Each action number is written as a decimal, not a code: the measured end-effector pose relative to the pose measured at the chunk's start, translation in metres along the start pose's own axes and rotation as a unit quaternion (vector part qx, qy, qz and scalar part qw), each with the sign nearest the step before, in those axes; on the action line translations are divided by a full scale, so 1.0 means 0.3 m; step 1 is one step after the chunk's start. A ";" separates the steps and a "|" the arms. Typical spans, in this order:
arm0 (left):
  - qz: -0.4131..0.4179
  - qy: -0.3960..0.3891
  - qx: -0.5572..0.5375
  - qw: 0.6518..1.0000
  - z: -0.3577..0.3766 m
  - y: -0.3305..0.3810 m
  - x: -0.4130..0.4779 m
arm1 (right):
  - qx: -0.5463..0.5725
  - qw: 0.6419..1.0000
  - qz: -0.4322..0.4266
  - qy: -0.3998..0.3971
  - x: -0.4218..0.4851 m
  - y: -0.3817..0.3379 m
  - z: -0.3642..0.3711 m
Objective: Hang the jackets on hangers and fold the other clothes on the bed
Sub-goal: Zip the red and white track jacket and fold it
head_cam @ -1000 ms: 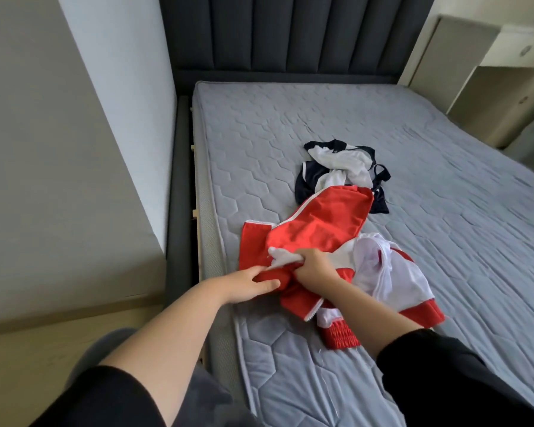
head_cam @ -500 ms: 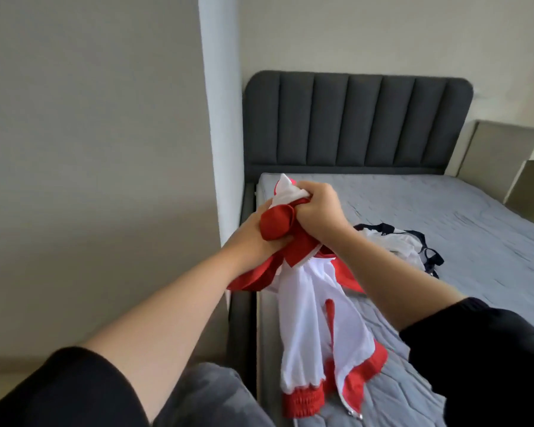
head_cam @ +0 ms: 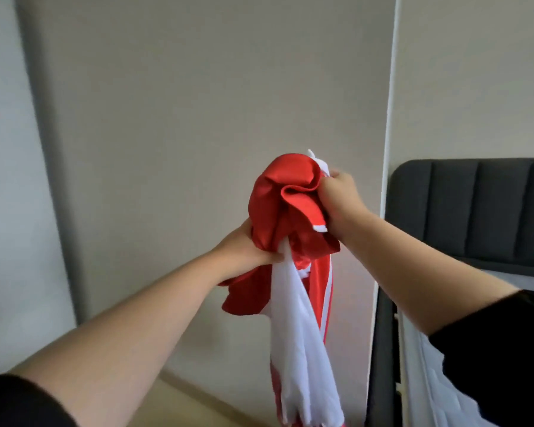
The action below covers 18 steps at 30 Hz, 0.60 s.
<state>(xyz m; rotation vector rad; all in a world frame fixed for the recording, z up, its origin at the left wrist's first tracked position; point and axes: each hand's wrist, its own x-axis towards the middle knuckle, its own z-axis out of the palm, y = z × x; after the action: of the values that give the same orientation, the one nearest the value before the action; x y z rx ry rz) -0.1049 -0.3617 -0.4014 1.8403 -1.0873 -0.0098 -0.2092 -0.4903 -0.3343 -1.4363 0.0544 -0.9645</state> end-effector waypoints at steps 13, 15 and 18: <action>-0.056 0.097 0.194 0.975 -0.433 0.136 -0.060 | -0.203 0.963 0.066 -0.162 -0.041 0.170 0.077; -0.057 0.135 0.170 0.974 -0.420 0.143 -0.051 | -0.207 0.957 0.090 -0.182 -0.056 0.186 0.078; -0.061 0.190 0.100 0.975 -0.389 0.145 -0.035 | -0.236 0.945 0.108 -0.199 -0.062 0.190 0.081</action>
<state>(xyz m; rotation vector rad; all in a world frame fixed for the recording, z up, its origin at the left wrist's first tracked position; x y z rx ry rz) -0.0896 -0.2762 -0.3115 1.9819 -0.7258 0.3781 -0.1776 -0.4692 -0.3866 -2.0002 0.1499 -0.4798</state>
